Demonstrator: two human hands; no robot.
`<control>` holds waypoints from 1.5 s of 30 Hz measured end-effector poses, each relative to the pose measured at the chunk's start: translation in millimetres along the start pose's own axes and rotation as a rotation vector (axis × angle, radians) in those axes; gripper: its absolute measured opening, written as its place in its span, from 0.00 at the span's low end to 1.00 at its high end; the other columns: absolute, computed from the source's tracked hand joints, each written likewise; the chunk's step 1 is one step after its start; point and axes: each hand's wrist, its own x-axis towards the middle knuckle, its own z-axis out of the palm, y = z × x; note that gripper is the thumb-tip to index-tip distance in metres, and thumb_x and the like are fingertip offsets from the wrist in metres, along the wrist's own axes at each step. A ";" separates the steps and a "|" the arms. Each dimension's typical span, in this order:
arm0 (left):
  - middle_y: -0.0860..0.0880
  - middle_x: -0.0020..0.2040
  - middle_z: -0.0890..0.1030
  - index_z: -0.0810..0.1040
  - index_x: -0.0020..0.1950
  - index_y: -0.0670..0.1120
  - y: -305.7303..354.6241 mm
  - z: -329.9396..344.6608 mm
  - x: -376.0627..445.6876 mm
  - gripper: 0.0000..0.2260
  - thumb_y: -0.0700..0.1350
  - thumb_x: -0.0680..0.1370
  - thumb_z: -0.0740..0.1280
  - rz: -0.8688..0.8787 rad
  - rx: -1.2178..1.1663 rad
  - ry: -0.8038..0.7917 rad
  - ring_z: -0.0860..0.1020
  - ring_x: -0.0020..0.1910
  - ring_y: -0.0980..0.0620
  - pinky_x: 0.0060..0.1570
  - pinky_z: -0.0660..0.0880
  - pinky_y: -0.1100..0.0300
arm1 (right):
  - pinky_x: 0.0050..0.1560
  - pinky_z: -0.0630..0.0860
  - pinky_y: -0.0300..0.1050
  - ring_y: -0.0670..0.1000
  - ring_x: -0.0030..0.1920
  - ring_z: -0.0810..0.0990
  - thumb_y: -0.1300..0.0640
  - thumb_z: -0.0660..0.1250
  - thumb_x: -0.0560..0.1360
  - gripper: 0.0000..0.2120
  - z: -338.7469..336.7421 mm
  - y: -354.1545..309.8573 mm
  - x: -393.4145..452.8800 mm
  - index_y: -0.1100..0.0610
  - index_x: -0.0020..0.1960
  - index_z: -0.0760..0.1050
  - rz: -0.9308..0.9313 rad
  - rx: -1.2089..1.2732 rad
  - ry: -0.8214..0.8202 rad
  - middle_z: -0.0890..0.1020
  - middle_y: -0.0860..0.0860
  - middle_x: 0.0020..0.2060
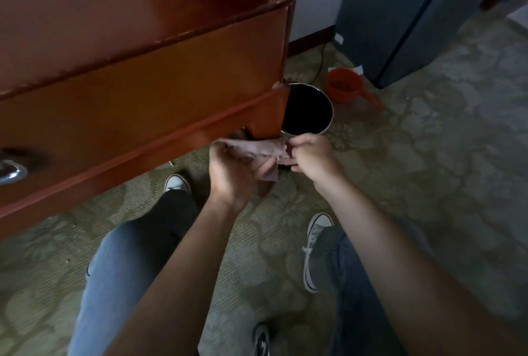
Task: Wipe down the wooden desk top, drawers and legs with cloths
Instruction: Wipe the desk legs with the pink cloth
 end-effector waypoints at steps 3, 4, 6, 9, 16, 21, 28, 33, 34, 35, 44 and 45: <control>0.36 0.56 0.85 0.76 0.67 0.39 -5.5 -1.5 5.3 0.27 0.57 0.88 0.48 -0.057 -0.059 0.073 0.86 0.51 0.40 0.45 0.85 0.50 | 0.45 0.84 0.49 0.52 0.42 0.88 0.66 0.59 0.78 0.15 0.4 -5.4 6.3 0.49 0.43 0.78 0.025 -0.034 -0.003 0.87 0.56 0.46; 0.38 0.50 0.86 0.80 0.62 0.40 -6.9 3.8 7.1 0.26 0.56 0.88 0.49 -0.049 0.013 0.093 0.87 0.45 0.43 0.40 0.85 0.54 | 0.47 0.85 0.50 0.53 0.43 0.87 0.65 0.59 0.77 0.15 0.8 -4.8 7.7 0.49 0.42 0.78 0.029 -0.053 -0.004 0.87 0.56 0.45; 0.39 0.44 0.86 0.84 0.53 0.40 -8.7 17.2 11.7 0.26 0.53 0.89 0.50 -0.012 0.197 0.139 0.85 0.37 0.47 0.32 0.82 0.57 | 0.50 0.85 0.57 0.56 0.44 0.87 0.64 0.61 0.76 0.15 -1.0 -3.4 7.1 0.49 0.39 0.79 0.044 -0.082 -0.005 0.86 0.55 0.44; 0.35 0.72 0.71 0.65 0.76 0.40 -20.2 25.7 26.5 0.21 0.49 0.88 0.48 0.126 0.631 0.213 0.74 0.68 0.38 0.67 0.72 0.45 | 0.51 0.84 0.61 0.56 0.43 0.87 0.65 0.60 0.76 0.14 -2.1 -0.1 5.0 0.52 0.39 0.79 0.081 -0.062 -0.027 0.86 0.57 0.44; 0.38 0.53 0.83 0.80 0.53 0.45 -64.4 18.6 83.1 0.36 0.71 0.77 0.45 0.273 0.354 0.305 0.81 0.55 0.38 0.62 0.75 0.37 | 0.49 0.81 0.56 0.62 0.44 0.83 0.54 0.64 0.74 0.10 22.4 -9.7 16.9 0.60 0.40 0.78 0.092 -0.037 0.002 0.83 0.58 0.39; 0.45 0.23 0.67 0.67 0.33 0.48 -90.5 15.8 101.3 0.19 0.57 0.80 0.52 0.221 0.156 0.379 0.67 0.25 0.44 0.31 0.68 0.52 | 0.48 0.76 0.48 0.54 0.45 0.81 0.49 0.58 0.83 0.13 39.2 -23.4 28.4 0.52 0.44 0.76 0.244 0.315 -0.045 0.82 0.53 0.44; 0.32 0.61 0.81 0.76 0.73 0.43 -127.3 -28.1 149.8 0.30 0.62 0.85 0.51 -0.012 0.089 0.293 0.83 0.53 0.34 0.57 0.80 0.45 | 0.56 0.67 0.45 0.41 0.40 0.71 0.44 0.52 0.85 0.11 39.9 -5.5 33.9 0.47 0.56 0.69 0.223 0.440 -0.169 0.73 0.43 0.40; 0.39 0.27 0.75 0.81 0.32 0.45 -107.1 -15.4 127.6 0.36 0.71 0.80 0.51 -0.037 0.067 0.333 0.70 0.23 0.46 0.28 0.73 0.58 | 0.52 0.71 0.44 0.44 0.40 0.75 0.48 0.54 0.84 0.15 35.6 -14.3 26.9 0.50 0.43 0.72 0.173 0.347 -0.147 0.75 0.44 0.37; 0.42 0.21 0.68 0.73 0.23 0.46 -92.6 0.4 108.4 0.38 0.69 0.82 0.49 0.014 0.074 0.309 0.65 0.19 0.46 0.24 0.69 0.61 | 0.49 0.73 0.45 0.48 0.40 0.77 0.49 0.54 0.84 0.16 34.1 -17.5 24.9 0.51 0.40 0.72 0.151 0.302 -0.112 0.77 0.47 0.36; 0.44 0.19 0.64 0.68 0.20 0.47 -79.1 16.6 91.9 0.37 0.65 0.84 0.48 0.108 0.116 0.255 0.63 0.17 0.46 0.21 0.66 0.63 | 0.46 0.74 0.47 0.52 0.41 0.79 0.49 0.54 0.83 0.17 32.3 -20.8 21.9 0.52 0.39 0.73 0.118 0.240 -0.076 0.78 0.49 0.36; 0.56 0.27 0.72 0.70 0.35 0.47 -86.3 19.0 101.3 0.11 0.52 0.73 0.58 0.661 0.291 0.279 0.69 0.23 0.55 0.27 0.69 0.58 | 0.48 0.80 0.51 0.57 0.43 0.83 0.51 0.57 0.80 0.17 21.9 -25.4 22.2 0.54 0.35 0.73 -0.073 0.047 0.107 0.83 0.52 0.38; 0.53 0.28 0.72 0.73 0.41 0.40 -102.1 4.7 113.5 0.17 0.55 0.73 0.59 0.525 0.210 0.289 0.69 0.23 0.56 0.25 0.68 0.61 | 0.51 0.82 0.53 0.57 0.44 0.84 0.50 0.57 0.80 0.17 24.0 -26.7 21.2 0.54 0.37 0.75 -0.055 0.045 0.112 0.84 0.53 0.40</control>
